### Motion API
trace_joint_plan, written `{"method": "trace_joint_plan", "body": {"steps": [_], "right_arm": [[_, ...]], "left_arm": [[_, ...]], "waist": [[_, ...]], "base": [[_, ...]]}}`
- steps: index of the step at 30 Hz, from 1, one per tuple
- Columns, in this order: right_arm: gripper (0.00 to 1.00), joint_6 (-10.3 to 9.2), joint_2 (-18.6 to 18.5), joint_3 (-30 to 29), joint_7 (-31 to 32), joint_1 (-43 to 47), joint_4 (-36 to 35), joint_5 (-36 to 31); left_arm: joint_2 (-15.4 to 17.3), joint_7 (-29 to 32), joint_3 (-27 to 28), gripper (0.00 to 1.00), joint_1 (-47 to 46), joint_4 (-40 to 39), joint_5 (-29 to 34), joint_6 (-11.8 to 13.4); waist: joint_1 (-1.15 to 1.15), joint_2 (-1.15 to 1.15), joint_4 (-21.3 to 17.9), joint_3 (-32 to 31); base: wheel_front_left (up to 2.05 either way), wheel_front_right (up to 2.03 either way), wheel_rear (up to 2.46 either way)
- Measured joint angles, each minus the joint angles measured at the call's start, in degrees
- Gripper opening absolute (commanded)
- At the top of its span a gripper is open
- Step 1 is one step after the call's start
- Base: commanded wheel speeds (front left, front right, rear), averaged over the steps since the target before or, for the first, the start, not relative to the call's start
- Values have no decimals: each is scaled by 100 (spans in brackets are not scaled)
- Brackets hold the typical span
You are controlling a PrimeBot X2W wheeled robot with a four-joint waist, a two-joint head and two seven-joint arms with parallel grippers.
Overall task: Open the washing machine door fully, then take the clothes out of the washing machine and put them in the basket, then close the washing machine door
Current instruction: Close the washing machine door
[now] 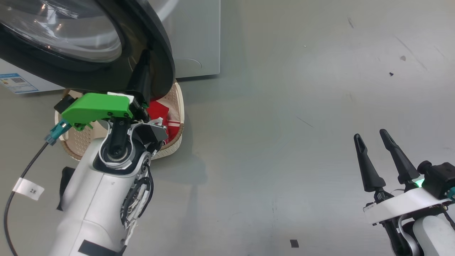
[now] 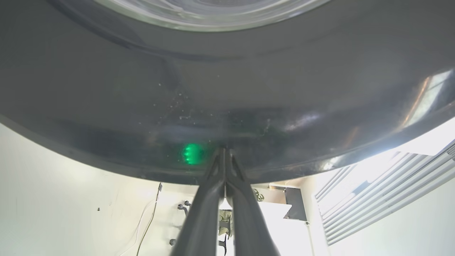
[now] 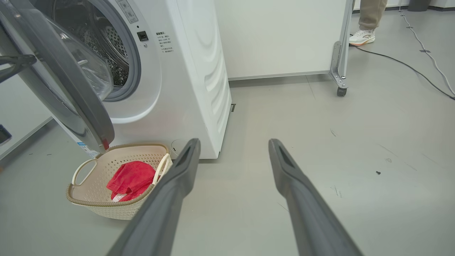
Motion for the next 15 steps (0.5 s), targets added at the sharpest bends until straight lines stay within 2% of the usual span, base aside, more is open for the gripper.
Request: {"method": "trace_joint_plan", "body": {"steps": [4, 8, 13, 14, 15], "right_arm": [[100, 0, 7, -23, 1, 5, 35, -1], [100, 0, 18, -69, 0, 48, 64, -11], [100, 0, 55, -200, 0, 200, 119, -52], [100, 0, 76, -243, 0, 254, 149, -69], [100, 0, 76, -243, 0, 254, 149, -69]], "left_arm": [[4, 0, -214, 0, 7, 125, 377, -12], [92, 4, -699, 0, 87, 333, 1265, -13], [633, -165, -1223, 0, 369, 576, 2246, -13], [833, -249, -1427, 0, 492, 630, 2618, -13], [833, -249, -1427, 0, 492, 630, 2618, -13]], "waist": [[0, 0, 92, -83], [0, 0, 240, -218], [0, 0, 463, -417], [0, 0, 564, -501], [0, 0, 564, -501]], "base": [[0, 0, 0], [0, 0, 0], [0, 0, 0], [0, 0, 0], [0, 0, 0]]}}
